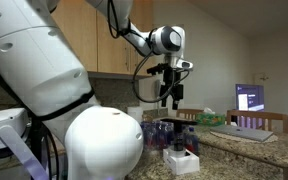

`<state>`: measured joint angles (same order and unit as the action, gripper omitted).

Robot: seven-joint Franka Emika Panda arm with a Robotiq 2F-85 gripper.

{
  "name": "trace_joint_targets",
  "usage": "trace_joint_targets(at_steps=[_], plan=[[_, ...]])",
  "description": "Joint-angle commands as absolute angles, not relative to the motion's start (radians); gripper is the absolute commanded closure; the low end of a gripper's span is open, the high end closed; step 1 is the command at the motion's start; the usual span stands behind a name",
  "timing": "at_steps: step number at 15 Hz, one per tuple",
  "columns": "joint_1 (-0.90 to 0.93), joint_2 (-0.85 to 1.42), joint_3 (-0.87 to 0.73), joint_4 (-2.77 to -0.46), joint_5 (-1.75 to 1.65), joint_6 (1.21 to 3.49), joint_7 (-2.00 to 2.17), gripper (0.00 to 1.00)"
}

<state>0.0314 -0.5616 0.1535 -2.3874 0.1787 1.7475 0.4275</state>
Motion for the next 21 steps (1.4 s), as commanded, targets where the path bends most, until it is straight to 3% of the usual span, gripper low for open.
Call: trace_joint_targets(at_steps=[1, 6, 11, 18, 21], plan=[[0.027, -0.558, 0.219, -2.406, 0.279, 1.87, 0.615, 0.0], [0.022, -0.484, 0.334, -2.39, 0.289, 2.067, 0.938, 0.0], [0.018, -0.408, 0.354, -2.333, 0.197, 2.08, 1.234, 0.0], [0.073, -0.413, 0.309, -2.349, 0.208, 2.07, 1.167, 0.0], [0.064, -0.356, 0.344, -2.325, 0.263, 2.171, 1.354, 0.0]])
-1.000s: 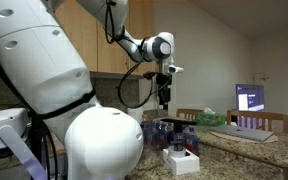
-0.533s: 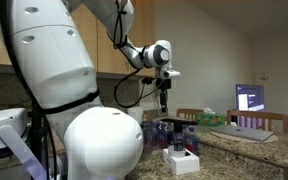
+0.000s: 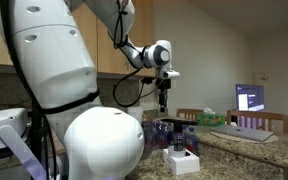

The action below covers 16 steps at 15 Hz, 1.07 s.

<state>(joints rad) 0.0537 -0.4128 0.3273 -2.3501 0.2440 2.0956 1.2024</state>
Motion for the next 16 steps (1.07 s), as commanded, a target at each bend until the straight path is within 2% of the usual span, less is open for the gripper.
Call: trace_joint_targets(at_steps=[1, 6, 11, 16], plan=[[0.065, -0.338, 0.351, -2.318, 0.261, 2.205, 1.412, 0.0], [0.048, -0.191, 0.377, -2.243, 0.145, 2.304, 1.745, 0.0], [0.091, -0.053, 0.302, -2.093, 0.129, 2.126, 1.899, 0.0], [0.132, 0.019, 0.251, -1.973, 0.13, 2.05, 1.924, 0.0]])
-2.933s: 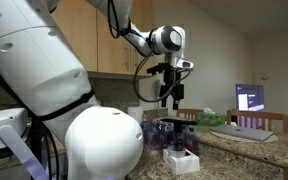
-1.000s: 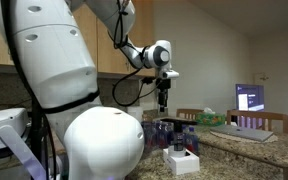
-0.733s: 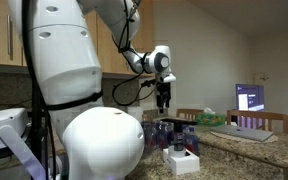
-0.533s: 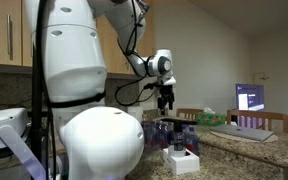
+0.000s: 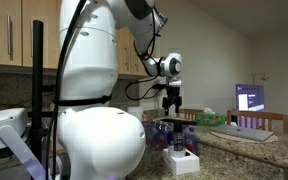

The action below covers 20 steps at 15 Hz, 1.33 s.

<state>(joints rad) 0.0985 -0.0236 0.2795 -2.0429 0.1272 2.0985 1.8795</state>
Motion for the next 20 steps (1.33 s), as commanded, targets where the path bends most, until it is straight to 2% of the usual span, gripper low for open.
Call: trace_joint_targets(at_steps=[1, 19, 20], plan=[[0.141, 0.03, 0.245, -1.953, 0.13, 2.032, 1.932, 0.0], [0.213, 0.159, 0.191, -1.928, 0.047, 2.034, 1.871, 0.0], [0.216, 0.165, 0.19, -1.924, 0.044, 2.028, 1.868, 0.25]])
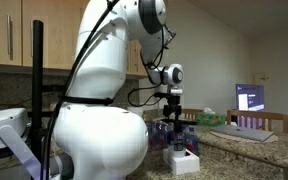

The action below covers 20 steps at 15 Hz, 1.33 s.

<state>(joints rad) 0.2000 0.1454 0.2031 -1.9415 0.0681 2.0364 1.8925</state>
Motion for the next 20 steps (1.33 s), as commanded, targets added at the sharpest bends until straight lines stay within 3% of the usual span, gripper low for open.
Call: trace_joint_targets(at_steps=[1, 10, 14, 20], plan=[[0.218, 0.169, 0.19, -1.923, 0.041, 2.026, 1.862, 0.27], [0.243, 0.155, 0.188, -1.923, -0.034, 2.029, 1.864, 0.85], [0.248, 0.143, 0.192, -1.903, -0.02, 2.002, 1.835, 0.95], [0.247, 0.125, 0.19, -1.887, -0.018, 1.989, 1.815, 0.89]])
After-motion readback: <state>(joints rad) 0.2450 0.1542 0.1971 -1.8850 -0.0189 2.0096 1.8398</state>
